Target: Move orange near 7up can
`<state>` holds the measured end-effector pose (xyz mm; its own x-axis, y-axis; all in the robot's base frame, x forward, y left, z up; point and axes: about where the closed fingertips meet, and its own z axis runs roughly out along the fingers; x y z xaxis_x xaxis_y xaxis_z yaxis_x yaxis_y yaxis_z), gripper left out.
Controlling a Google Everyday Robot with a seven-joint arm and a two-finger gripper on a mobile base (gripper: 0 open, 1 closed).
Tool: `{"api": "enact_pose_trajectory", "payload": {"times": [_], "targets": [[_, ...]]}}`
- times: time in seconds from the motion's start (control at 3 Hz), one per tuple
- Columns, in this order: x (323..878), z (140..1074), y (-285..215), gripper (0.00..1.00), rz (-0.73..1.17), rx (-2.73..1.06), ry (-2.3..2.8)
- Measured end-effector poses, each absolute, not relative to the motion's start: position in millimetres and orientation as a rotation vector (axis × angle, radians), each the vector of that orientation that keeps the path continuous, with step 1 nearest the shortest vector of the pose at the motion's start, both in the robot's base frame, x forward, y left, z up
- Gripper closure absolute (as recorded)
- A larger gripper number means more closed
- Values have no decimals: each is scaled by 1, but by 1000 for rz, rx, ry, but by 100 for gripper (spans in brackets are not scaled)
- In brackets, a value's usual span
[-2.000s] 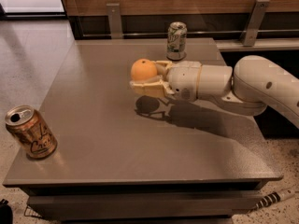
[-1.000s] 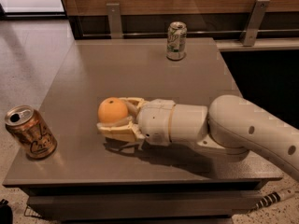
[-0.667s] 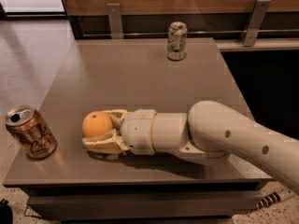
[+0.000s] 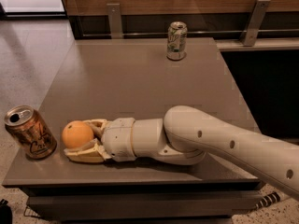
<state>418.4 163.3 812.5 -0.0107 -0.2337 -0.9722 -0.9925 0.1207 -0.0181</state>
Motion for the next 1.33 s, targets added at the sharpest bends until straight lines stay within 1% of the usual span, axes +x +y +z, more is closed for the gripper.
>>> {"api": "enact_pose_trajectory", "payload": {"times": [0.33,0.67,1.33], "targets": [[418,814,163,84,994,-1287,1432],[417,815,165,51,994,-1292,1429],[415,816,168,5,996,-1299,1425]]}}
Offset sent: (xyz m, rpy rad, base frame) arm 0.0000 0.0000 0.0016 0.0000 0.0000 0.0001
